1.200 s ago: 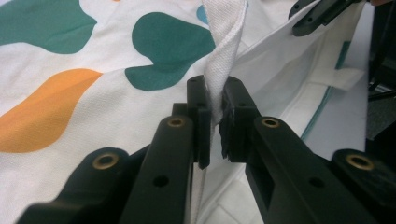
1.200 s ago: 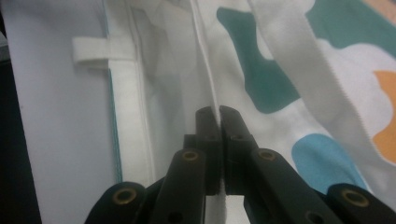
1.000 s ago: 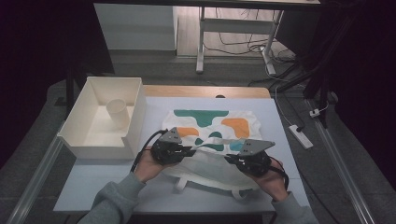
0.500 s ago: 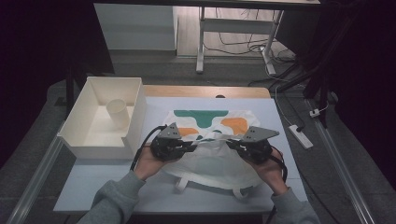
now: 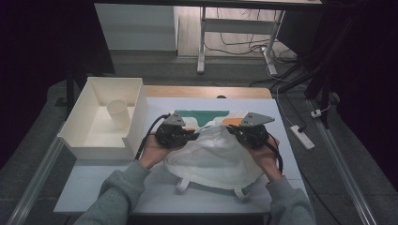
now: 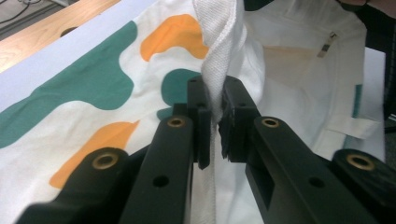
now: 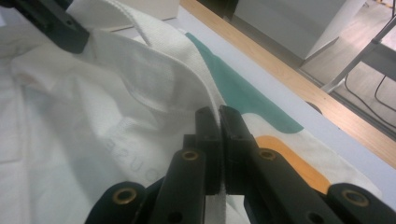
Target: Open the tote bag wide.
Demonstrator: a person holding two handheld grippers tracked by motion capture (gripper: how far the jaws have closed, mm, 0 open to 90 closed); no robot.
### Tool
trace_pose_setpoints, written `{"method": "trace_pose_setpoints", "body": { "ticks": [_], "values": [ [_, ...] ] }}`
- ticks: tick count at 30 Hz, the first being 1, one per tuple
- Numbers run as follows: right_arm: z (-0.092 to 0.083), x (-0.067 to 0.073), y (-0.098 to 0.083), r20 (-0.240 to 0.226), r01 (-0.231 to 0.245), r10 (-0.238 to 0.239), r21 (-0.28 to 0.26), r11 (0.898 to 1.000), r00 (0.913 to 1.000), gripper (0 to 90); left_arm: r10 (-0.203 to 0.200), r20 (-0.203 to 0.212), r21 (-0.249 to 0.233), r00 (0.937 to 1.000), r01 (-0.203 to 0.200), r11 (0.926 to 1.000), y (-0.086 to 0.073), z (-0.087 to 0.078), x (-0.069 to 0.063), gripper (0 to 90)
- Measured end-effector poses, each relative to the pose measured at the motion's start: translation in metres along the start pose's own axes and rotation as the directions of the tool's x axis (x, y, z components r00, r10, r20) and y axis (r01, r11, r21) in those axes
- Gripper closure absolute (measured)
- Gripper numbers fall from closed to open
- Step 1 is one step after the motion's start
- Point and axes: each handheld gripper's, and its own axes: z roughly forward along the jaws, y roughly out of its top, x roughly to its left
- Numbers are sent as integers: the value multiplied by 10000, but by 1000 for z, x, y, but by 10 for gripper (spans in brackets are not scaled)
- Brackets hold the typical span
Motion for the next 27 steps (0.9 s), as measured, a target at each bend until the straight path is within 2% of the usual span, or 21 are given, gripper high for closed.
{"method": "trace_pose_setpoints", "body": {
  "ticks": [1, 4, 7, 12, 18, 22, 27],
  "values": [
    [0, 0, 0, 0, 0, 0, 0, 10000, 10000, 873, -72, -3, -8, 10000, 72, 10000, 0, 1, 2, 828],
    [16, -8, -3, -80, -297, 298, 78, 9995, 9995, 873, -215, -77, 89, 9997, 216, 9997, -2, 7, 7, 828],
    [23, -11, -6, -67, -339, 340, 207, 9992, 9994, 873, -301, -91, 152, 9995, 303, 9994, -3, 12, 10, 828],
    [28, -14, -12, -257, -508, 516, 328, 9982, 9983, 873, -306, -141, 262, 9994, 309, 9992, -5, 16, 12, 828],
    [37, -14, -14, -91, -253, 258, 532, 9983, 9996, 873, -428, -256, 330, 9988, 437, 9985, -8, 21, 18, 828],
    [44, -18, -16, -67, -280, 285, 616, 9977, 9996, 873, -647, -305, 354, 9974, 658, 9972, -10, 28, 27, 828],
    [65, -23, -25, -100, -458, 471, 1073, 9932, 9988, 872, -900, -399, 626, 9951, 924, 9938, -15, 40, 38, 828]
  ]
}}
